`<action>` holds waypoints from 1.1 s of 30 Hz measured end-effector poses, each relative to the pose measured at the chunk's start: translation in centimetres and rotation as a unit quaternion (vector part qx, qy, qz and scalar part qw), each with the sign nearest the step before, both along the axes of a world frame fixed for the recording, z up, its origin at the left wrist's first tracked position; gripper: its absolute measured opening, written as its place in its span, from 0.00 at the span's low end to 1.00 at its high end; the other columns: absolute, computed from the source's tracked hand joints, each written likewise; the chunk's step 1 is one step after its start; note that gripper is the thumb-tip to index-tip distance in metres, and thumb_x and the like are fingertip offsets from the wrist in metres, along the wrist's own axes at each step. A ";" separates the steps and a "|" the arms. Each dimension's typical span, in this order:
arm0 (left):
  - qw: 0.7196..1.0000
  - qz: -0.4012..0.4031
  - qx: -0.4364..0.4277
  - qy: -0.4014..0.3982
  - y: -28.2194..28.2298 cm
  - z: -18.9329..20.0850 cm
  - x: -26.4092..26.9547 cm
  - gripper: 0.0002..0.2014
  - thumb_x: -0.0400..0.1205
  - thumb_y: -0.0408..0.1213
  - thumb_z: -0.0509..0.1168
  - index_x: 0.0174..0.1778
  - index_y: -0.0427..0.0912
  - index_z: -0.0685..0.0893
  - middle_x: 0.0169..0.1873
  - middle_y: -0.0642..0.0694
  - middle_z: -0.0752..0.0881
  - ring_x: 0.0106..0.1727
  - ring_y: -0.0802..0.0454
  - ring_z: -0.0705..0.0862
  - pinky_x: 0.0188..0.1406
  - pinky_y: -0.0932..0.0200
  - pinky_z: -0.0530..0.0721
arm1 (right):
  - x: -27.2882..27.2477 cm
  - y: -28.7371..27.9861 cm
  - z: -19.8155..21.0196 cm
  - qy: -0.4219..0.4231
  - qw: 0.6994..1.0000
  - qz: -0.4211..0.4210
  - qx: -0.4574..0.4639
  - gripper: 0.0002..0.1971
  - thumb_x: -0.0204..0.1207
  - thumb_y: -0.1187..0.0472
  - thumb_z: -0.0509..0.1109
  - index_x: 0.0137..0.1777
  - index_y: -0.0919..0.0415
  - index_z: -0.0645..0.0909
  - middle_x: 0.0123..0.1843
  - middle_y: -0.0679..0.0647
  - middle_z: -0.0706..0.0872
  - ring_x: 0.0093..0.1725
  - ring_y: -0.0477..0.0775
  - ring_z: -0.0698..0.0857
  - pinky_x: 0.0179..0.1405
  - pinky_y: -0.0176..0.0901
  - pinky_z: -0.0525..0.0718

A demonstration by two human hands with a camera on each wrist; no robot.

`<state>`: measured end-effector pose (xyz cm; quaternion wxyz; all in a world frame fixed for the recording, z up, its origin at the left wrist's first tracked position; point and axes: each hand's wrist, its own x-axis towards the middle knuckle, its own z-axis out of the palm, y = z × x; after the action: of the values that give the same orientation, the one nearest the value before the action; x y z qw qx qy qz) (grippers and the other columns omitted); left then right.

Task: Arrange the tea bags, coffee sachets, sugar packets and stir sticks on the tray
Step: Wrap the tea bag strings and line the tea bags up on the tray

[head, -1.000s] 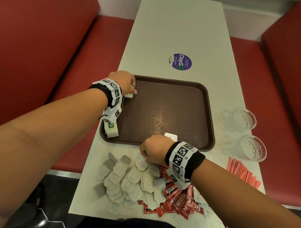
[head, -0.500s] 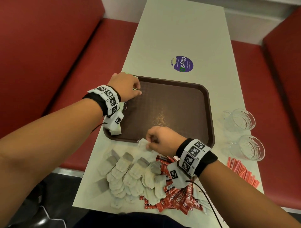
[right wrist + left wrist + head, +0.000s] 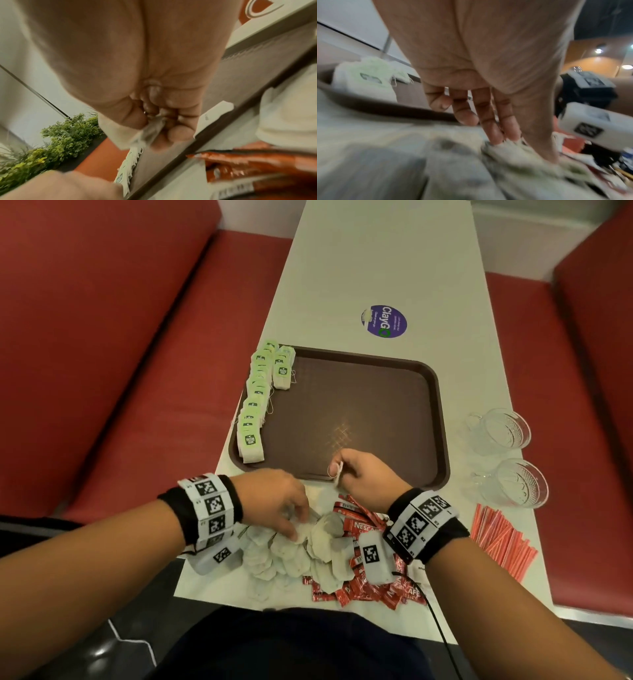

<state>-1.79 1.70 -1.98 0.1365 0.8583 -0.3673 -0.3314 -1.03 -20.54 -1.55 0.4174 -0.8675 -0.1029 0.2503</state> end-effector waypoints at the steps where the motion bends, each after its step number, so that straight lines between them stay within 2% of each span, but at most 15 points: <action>1: 1.000 -0.015 0.013 0.008 -0.2 -0.3 -0.6 0.19 0.72 0.59 0.76 0.56 0.56 0.88 0.52 0.58 0.84 0.55 0.58 0.80 0.54 0.53 0.82 | -0.3 0.0 0.1 0.011 1.000 -0.012 0.006 0.11 0.78 0.73 0.59 0.45 0.58 0.80 0.38 0.49 0.83 0.34 0.46 0.78 0.38 0.42 0.79; 4: 0.999 -0.036 0.024 -0.014 -0.5 -0.9 -1.5 0.22 0.71 0.59 0.76 0.58 0.56 0.85 0.54 0.56 0.82 0.56 0.56 0.78 0.53 0.54 0.80 | -1.2 0.1 0.3 0.047 0.997 -0.049 0.041 0.11 0.81 0.70 0.59 0.42 0.58 0.78 0.36 0.50 0.79 0.36 0.47 0.75 0.40 0.44 0.75; 6: 0.999 -0.034 0.009 -0.029 -0.5 -0.9 -1.4 0.18 0.75 0.55 0.73 0.58 0.54 0.86 0.53 0.55 0.84 0.56 0.54 0.79 0.53 0.53 0.81 | -1.7 0.1 0.4 0.076 0.992 -0.068 0.068 0.09 0.83 0.67 0.61 0.41 0.57 0.77 0.33 0.47 0.76 0.33 0.45 0.73 0.38 0.43 0.73; 8: 0.999 -0.024 0.000 -0.025 -0.3 -0.7 -1.1 0.13 0.80 0.52 0.70 0.58 0.54 0.87 0.54 0.55 0.86 0.57 0.53 0.81 0.55 0.52 0.81 | -2.1 0.0 0.6 0.067 0.995 -0.051 0.060 0.08 0.81 0.65 0.65 0.40 0.56 0.74 0.33 0.46 0.74 0.31 0.44 0.72 0.35 0.40 0.72; 9: 0.999 -0.019 -0.001 -0.028 -0.3 -0.5 -0.9 0.12 0.81 0.51 0.69 0.58 0.54 0.88 0.54 0.55 0.87 0.57 0.52 0.82 0.56 0.52 0.81 | -2.3 -0.1 0.5 0.052 0.997 -0.034 0.047 0.09 0.79 0.64 0.69 0.40 0.55 0.72 0.33 0.46 0.73 0.31 0.44 0.72 0.34 0.39 0.72; 12: 0.997 0.019 -0.035 -0.067 -0.1 0.5 0.0 0.12 0.85 0.49 0.66 0.60 0.53 0.88 0.51 0.55 0.89 0.55 0.53 0.82 0.57 0.51 0.80 | -2.8 0.0 -0.1 0.030 0.999 -0.003 0.043 0.23 0.69 0.57 0.83 0.35 0.54 0.66 0.31 0.48 0.70 0.29 0.45 0.67 0.29 0.39 0.68; 14: 0.990 0.063 -0.087 -0.089 0.2 1.4 0.7 0.11 0.85 0.49 0.64 0.57 0.52 0.89 0.46 0.56 0.88 0.51 0.54 0.81 0.55 0.50 0.80 | -2.7 0.4 -0.4 0.011 0.999 -0.006 0.046 0.25 0.65 0.54 0.86 0.35 0.54 0.67 0.30 0.47 0.70 0.26 0.43 0.65 0.27 0.37 0.66; 17: 0.980 0.098 -0.138 -0.108 0.4 2.7 1.5 0.10 0.83 0.50 0.64 0.54 0.53 0.88 0.41 0.59 0.85 0.47 0.56 0.80 0.52 0.50 0.80 | -2.1 1.5 -0.4 -0.041 0.998 -0.005 0.036 0.17 0.69 0.54 0.84 0.39 0.52 0.74 0.31 0.43 0.75 0.27 0.39 0.71 0.28 0.33 0.69; 19: 0.973 0.110 -0.161 -0.125 0.6 3.7 2.0 0.10 0.83 0.50 0.64 0.53 0.54 0.89 0.42 0.59 0.86 0.47 0.59 0.79 0.51 0.54 0.79 | -1.6 2.1 -0.3 -0.067 0.996 -0.010 0.057 0.12 0.74 0.56 0.79 0.38 0.49 0.76 0.31 0.43 0.77 0.28 0.39 0.73 0.32 0.36 0.73; 22: 0.958 0.132 -0.202 -0.154 0.9 4.6 2.7 0.04 0.83 0.44 0.69 0.50 0.54 0.89 0.41 0.63 0.86 0.44 0.66 0.77 0.48 0.63 0.76 | -0.7 2.7 -0.2 -0.089 0.992 -0.046 0.076 0.14 0.76 0.59 0.77 0.36 0.48 0.74 0.30 0.44 0.76 0.28 0.41 0.72 0.30 0.38 0.72; 25: 0.939 0.175 -0.243 -0.170 1.2 4.8 3.1 0.03 0.82 0.40 0.72 0.49 0.51 0.90 0.38 0.66 0.83 0.42 0.71 0.79 0.43 0.74 0.71 | 0.0 3.0 0.0 -0.085 0.988 -0.064 0.112 0.13 0.77 0.58 0.77 0.36 0.54 0.76 0.30 0.47 0.77 0.29 0.42 0.72 0.30 0.38 0.71; 27: 0.930 0.202 -0.260 -0.161 1.4 4.8 3.3 0.03 0.82 0.39 0.73 0.50 0.49 0.90 0.38 0.65 0.84 0.40 0.71 0.80 0.42 0.74 0.72 | 0.5 3.2 0.1 -0.089 0.987 -0.058 0.124 0.12 0.78 0.59 0.76 0.37 0.53 0.76 0.30 0.46 0.77 0.30 0.42 0.72 0.31 0.38 0.72; 31: 0.924 0.220 -0.285 -0.129 1.4 4.8 3.4 0.04 0.81 0.41 0.74 0.50 0.48 0.91 0.38 0.59 0.87 0.40 0.64 0.82 0.41 0.69 0.77 | 1.2 3.5 0.1 -0.102 0.986 -0.048 0.122 0.10 0.79 0.54 0.74 0.45 0.55 0.75 0.34 0.43 0.78 0.33 0.44 0.75 0.35 0.43 0.75; 33: 0.914 0.245 -0.302 -0.114 1.3 4.7 3.5 0.04 0.80 0.40 0.74 0.49 0.47 0.91 0.37 0.59 0.87 0.37 0.62 0.82 0.39 0.69 0.77 | 1.6 3.6 0.2 -0.104 0.986 -0.040 0.121 0.08 0.80 0.54 0.74 0.45 0.54 0.77 0.33 0.42 0.79 0.33 0.43 0.75 0.35 0.43 0.75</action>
<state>1.74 3.02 2.75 0.4237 0.8709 -0.2416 -0.0610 0.55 -16.96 -1.35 0.5161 -0.8352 -0.1406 0.1277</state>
